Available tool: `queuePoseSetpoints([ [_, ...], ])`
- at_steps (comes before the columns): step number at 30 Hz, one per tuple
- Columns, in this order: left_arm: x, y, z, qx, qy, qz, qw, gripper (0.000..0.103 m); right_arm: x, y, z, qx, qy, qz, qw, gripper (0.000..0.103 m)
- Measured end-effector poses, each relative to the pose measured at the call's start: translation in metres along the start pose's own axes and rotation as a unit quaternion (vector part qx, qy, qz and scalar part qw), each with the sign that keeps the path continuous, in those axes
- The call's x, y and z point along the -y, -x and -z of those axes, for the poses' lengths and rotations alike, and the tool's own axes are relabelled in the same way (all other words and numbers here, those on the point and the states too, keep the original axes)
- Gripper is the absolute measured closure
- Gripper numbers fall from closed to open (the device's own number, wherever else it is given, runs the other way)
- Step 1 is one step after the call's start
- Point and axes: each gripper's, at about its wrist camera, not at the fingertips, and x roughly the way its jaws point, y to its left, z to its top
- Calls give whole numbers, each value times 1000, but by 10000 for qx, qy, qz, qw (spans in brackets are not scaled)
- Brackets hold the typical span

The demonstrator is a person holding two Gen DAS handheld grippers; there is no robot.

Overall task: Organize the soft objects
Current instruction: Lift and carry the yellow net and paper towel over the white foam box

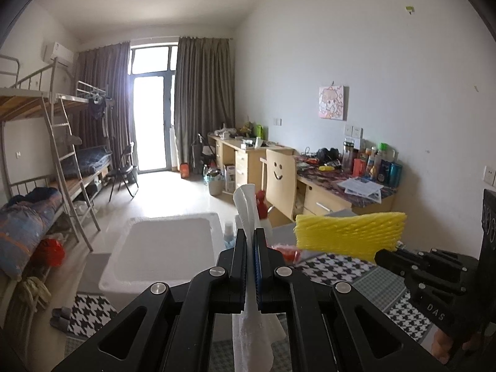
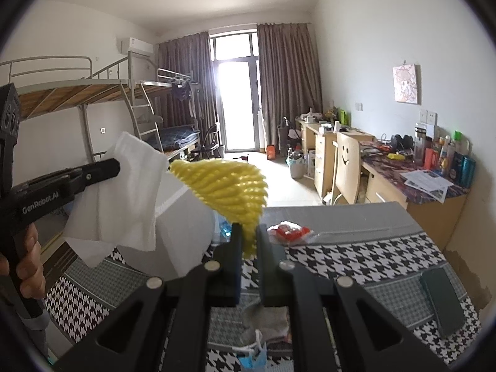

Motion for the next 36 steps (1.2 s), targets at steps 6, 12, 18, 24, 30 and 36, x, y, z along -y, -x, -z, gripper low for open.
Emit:
queuePoseSetpoints([
  [6,-10,-3,-22,122,47,-93,9999,99,-8,-4,-15,77,161,-28,9998,92],
  [12,-16,-11,-33,142,59,-336,9993,99,-18,-10,-26,135,318,-88,9994,92],
  [18,-26,-24,-40,130,140,-584,9981,99,-23,-19,-33,100,419,-146,9990,92],
  [24,-42,-41,-42,35,214,-881,9959,99,-27,-30,-37,23,469,-192,9987,92],
  [30,-59,-52,-40,-53,328,-1125,9931,99,-29,-40,-40,-59,484,-233,9985,92],
  [36,-72,-67,-35,-276,455,-1282,9903,99,-38,-49,-41,-131,523,-330,9980,92],
])
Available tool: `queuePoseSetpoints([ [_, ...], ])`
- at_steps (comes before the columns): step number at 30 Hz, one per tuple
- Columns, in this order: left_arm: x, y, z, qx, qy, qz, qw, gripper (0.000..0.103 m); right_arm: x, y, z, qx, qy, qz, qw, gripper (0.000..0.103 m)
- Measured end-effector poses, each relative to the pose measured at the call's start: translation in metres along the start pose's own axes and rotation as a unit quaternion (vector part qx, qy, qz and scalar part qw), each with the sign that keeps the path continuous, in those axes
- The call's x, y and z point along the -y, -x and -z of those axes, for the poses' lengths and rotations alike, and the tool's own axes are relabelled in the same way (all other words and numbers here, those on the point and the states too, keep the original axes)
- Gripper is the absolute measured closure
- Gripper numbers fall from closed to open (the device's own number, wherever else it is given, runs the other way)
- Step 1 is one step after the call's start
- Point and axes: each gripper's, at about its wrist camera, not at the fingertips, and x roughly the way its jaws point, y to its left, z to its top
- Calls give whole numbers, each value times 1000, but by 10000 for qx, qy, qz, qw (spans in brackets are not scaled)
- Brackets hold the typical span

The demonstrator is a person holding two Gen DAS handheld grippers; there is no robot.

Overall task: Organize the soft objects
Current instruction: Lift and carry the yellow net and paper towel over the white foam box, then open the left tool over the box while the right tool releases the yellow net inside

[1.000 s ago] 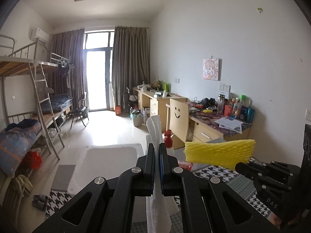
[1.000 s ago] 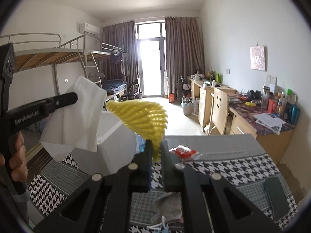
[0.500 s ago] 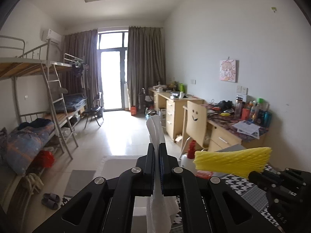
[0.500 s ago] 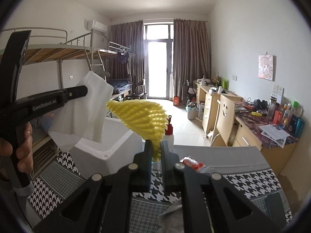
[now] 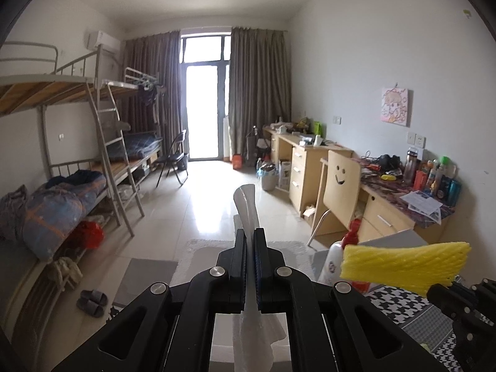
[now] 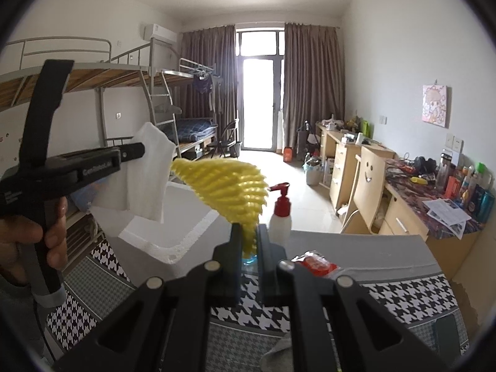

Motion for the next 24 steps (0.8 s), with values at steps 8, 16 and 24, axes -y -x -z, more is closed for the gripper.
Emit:
queuePoseSetpoints([
  [8,-13,-22,7,-282,72,-126,9995,99,-13,-15,-6,-114,123,-96,9998,92],
  [16,-23,-42,10,-505,161,-39,9986,99,-17,-29,-10,-225,196,-78,9995,92],
  [24,-32,-59,19,-847,202,-40,9962,42,-17,-44,-11,-360,174,-66,9992,92],
])
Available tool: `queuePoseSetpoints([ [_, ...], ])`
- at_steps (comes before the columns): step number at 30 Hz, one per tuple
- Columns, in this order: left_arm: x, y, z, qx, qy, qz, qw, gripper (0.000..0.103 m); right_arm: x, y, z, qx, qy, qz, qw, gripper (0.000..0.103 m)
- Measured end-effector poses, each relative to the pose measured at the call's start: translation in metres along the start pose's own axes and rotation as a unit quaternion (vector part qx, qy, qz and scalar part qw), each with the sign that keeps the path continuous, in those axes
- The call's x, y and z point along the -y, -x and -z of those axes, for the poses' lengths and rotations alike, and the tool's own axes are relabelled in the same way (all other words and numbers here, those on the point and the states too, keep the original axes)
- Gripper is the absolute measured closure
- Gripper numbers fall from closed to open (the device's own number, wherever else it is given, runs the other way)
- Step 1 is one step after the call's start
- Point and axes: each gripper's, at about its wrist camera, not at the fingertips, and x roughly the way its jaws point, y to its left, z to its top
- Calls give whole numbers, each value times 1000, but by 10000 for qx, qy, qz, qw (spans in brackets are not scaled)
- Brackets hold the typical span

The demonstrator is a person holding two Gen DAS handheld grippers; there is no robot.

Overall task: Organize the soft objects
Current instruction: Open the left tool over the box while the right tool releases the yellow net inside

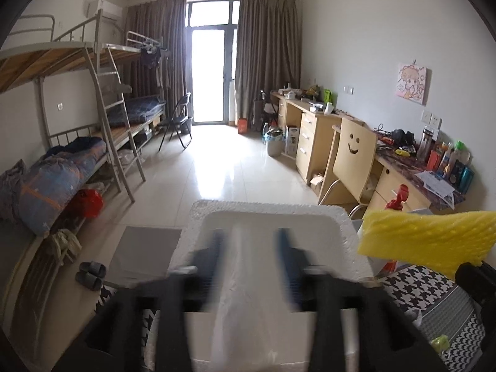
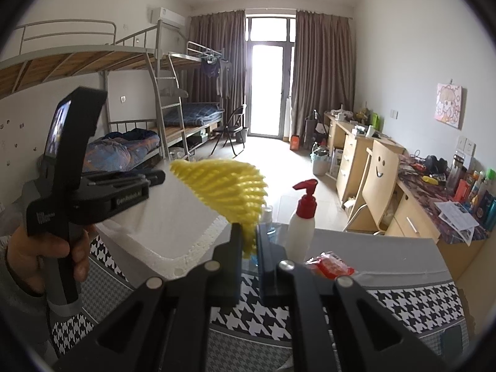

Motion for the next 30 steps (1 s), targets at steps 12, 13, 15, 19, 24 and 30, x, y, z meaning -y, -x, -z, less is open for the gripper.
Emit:
queuePoseSetpoints([
  [12,-19,25,7,356,164,-359,9986,4,-10,-14,-6,-154,58,-34,9999,92],
  [13,-20,28,8,399,149,-410,9983,4,-11,-15,-7,-168,67,-37,9998,92],
  [15,-23,34,9,482,152,-492,9975,3,-14,-18,-7,-185,88,-31,9998,92],
  [19,-29,40,12,518,184,-527,9971,2,-21,-23,-9,-227,136,-51,9996,92],
  [24,-38,44,18,545,266,-557,9966,1,-30,-31,-13,-305,216,-131,9992,92],
  [30,-45,49,24,556,289,-699,9956,1,-38,-44,-14,-481,235,-265,9982,92],
])
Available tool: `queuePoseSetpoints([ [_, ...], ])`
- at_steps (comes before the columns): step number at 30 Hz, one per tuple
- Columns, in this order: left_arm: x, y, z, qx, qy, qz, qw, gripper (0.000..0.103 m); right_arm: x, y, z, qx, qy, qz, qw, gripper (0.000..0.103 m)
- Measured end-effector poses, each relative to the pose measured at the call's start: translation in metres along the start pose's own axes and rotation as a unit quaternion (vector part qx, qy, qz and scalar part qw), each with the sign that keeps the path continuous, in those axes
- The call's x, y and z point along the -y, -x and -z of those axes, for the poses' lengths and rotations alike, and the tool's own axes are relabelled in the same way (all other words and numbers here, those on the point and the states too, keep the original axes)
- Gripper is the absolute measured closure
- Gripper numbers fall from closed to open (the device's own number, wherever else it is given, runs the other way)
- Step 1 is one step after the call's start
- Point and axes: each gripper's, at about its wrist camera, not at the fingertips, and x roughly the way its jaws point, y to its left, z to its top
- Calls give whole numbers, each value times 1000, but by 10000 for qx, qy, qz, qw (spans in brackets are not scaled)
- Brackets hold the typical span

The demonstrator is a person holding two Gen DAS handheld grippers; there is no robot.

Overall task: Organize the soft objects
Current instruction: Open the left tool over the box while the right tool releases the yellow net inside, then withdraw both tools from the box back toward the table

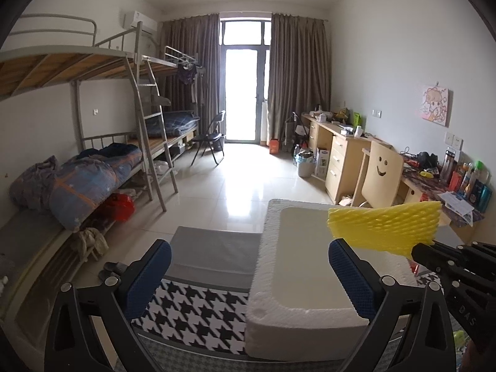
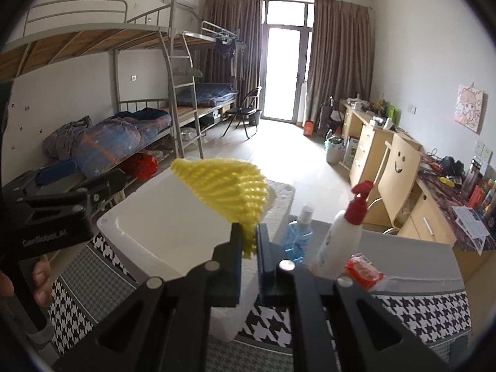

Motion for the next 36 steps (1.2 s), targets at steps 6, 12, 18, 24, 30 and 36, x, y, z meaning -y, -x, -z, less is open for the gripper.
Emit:
queuePoseSetpoints([
  [6,-9,3,4,-16,65,-60,10000,1,-6,-8,-3,-116,27,-104,9999,92],
  [12,-17,3,10,-66,122,-127,9998,1,-13,-18,-5,-305,39,-221,9993,92],
  [18,-26,4,11,-85,194,-172,9996,1,-9,-30,-6,-537,-188,-412,9975,92],
  [24,-28,5,13,-80,209,-201,9995,1,-6,-40,-6,-857,-344,-582,9940,81],
  [30,-29,6,15,-98,197,-175,9996,1,-11,-32,-7,-701,-254,-600,9954,44],
  [36,-23,12,14,-58,173,-151,9997,1,-7,-20,-11,-532,-259,-588,9965,39],
])
